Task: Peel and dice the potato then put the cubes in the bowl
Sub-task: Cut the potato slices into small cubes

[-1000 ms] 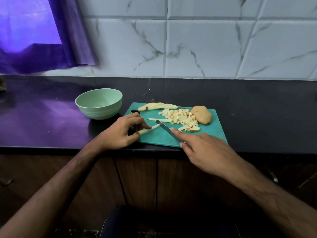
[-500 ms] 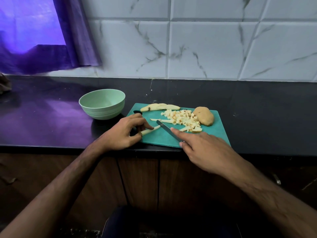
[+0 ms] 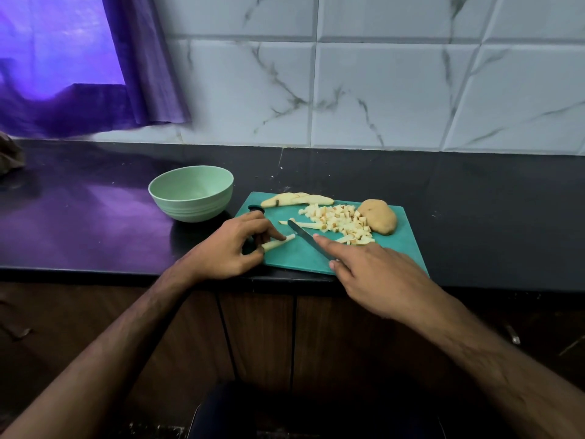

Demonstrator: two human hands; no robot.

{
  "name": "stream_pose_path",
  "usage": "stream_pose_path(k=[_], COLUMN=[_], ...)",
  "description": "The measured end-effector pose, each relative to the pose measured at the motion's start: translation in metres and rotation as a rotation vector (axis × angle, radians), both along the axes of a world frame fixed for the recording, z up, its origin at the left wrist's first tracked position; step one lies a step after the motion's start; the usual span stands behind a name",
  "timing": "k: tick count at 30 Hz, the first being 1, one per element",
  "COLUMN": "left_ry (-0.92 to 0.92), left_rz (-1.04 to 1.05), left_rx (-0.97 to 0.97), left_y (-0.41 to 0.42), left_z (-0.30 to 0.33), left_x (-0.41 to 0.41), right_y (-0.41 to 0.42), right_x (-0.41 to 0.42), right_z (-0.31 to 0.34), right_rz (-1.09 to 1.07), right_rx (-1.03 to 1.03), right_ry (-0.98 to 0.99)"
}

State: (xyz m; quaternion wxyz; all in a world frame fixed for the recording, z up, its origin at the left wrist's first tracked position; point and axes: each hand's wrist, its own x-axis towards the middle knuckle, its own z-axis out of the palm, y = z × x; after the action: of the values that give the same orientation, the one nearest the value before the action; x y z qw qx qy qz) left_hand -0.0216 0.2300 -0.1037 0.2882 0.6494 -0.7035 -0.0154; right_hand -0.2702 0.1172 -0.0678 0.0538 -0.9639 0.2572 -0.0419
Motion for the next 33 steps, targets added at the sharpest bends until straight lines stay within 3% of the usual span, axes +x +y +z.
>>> stream_pose_path(k=[33], left_ry=[0.006], left_rz=[0.015], left_rx=[-0.067], left_y=[0.001], left_z=[-0.001], left_x=[0.0], right_y=[0.007], right_x=[0.001], right_z=[0.008], right_rz=[0.028], right_rx=[-0.001], right_ry=[-0.009])
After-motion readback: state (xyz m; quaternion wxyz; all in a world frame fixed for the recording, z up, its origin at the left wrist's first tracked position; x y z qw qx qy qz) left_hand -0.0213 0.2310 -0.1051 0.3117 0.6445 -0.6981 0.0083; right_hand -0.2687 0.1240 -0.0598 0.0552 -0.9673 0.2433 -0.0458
